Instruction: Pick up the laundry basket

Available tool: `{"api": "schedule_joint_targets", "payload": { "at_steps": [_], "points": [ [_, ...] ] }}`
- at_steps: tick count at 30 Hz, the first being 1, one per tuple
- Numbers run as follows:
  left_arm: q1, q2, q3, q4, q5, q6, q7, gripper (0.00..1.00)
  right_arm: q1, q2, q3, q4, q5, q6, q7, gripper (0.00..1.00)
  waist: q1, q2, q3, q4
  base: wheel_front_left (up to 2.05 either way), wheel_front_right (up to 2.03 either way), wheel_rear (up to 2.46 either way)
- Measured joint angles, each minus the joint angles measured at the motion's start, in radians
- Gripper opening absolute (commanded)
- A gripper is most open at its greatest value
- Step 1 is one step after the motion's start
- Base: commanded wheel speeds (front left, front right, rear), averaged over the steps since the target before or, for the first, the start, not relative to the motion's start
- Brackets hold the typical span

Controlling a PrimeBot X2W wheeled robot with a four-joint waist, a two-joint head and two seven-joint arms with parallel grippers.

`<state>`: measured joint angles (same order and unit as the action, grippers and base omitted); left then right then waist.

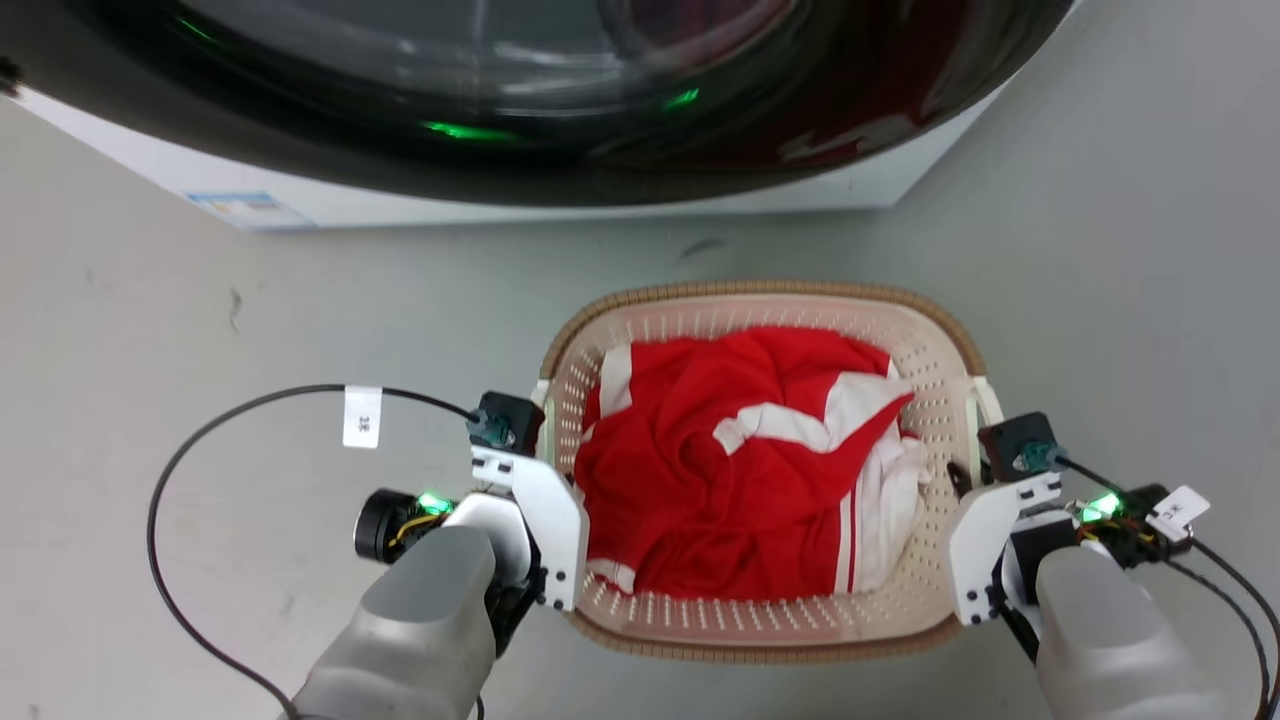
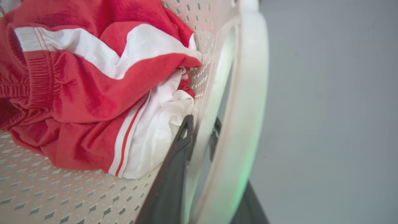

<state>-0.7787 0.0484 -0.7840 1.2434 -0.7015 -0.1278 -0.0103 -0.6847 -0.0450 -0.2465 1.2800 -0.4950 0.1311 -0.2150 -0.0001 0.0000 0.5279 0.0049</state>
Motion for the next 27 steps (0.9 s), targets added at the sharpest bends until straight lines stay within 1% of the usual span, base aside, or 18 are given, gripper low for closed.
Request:
{"api": "schedule_joint_targets", "payload": {
  "at_steps": [4,7,17,27],
  "points": [
    [0.025,0.002,-0.016,0.003,-0.029,0.0,0.035,0.0,0.026,0.0,0.05,0.005,0.043,0.0,0.033,0.0,0.0,0.0,-0.069,0.004,0.0,0.0,0.0],
    [0.045,0.006,-0.029,0.003,-0.05,0.0,0.07,0.0,0.057,0.0,0.105,0.006,0.097,0.0,0.069,0.0,0.0,0.0,-0.12,0.008,0.0,0.0,0.0],
    [0.086,0.034,-0.074,-0.007,-0.115,0.0,0.168,0.0,0.108,0.0,0.332,0.004,0.307,0.0,0.179,0.0,-0.0001,0.0001,-0.276,0.024,0.0,0.0,0.0],
    [0.111,0.057,-0.118,-0.007,-0.157,-0.001,0.24,0.0,0.137,0.001,0.505,0.004,0.493,-0.001,0.279,0.0,-0.0002,0.0,-0.407,0.035,0.0,0.0,0.0]
  ]
}}
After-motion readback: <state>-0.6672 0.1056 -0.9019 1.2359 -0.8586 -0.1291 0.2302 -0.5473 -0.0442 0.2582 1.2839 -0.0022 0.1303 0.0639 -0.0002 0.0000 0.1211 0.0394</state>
